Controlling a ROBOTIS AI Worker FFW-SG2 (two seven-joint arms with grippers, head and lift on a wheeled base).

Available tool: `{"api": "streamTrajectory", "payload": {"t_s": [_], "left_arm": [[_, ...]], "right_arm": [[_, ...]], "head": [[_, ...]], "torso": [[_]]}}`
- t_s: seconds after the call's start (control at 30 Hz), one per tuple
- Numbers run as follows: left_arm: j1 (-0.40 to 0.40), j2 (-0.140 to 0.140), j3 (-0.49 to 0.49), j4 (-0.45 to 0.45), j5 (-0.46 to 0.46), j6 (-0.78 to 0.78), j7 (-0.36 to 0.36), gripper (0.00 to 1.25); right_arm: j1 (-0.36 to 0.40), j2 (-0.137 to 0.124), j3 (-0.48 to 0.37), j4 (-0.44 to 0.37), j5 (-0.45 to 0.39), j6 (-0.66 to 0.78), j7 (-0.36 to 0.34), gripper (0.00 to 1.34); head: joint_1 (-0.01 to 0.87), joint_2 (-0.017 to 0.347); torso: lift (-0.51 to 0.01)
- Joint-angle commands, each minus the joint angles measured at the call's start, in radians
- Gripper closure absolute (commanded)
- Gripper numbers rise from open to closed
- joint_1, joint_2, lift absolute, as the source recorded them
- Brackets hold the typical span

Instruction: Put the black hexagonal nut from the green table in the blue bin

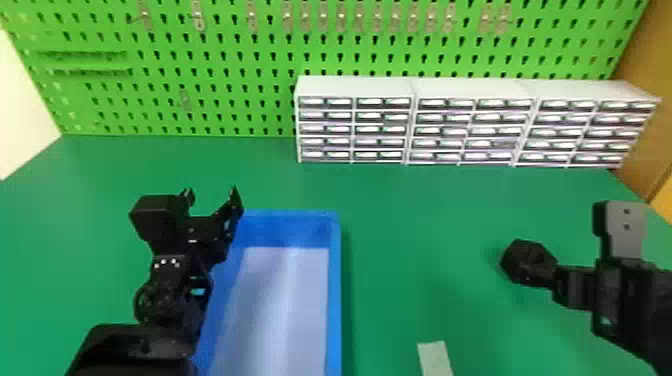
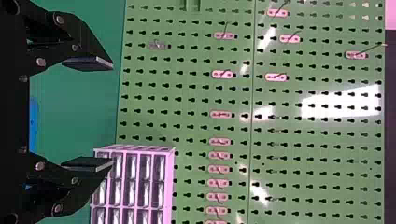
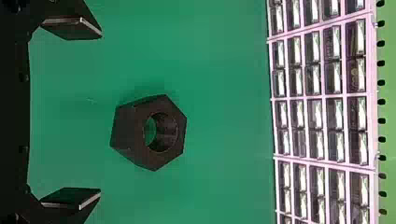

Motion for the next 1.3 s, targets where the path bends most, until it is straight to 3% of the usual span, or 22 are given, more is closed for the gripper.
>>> {"api": "streamTrajectory", "payload": {"t_s": [0.0, 1.27], "left_arm": [[0.000, 0.000, -0.001, 0.000, -0.001, 0.000, 0.000, 0.52], [-0.003, 0.000, -0.001, 0.000, -0.003, 0.000, 0.000, 0.52]], "right_arm": [[-0.001, -0.001, 0.000, 0.000, 0.000, 0.000, 0.000, 0.11], [-0.026, -0.007, -0.011, 0.029, -0.020, 0.015, 0.000, 0.11]], "head": [[0.657, 0.057], [0.657, 0.057]], "torso": [[-0.095], [-0.095]]}}
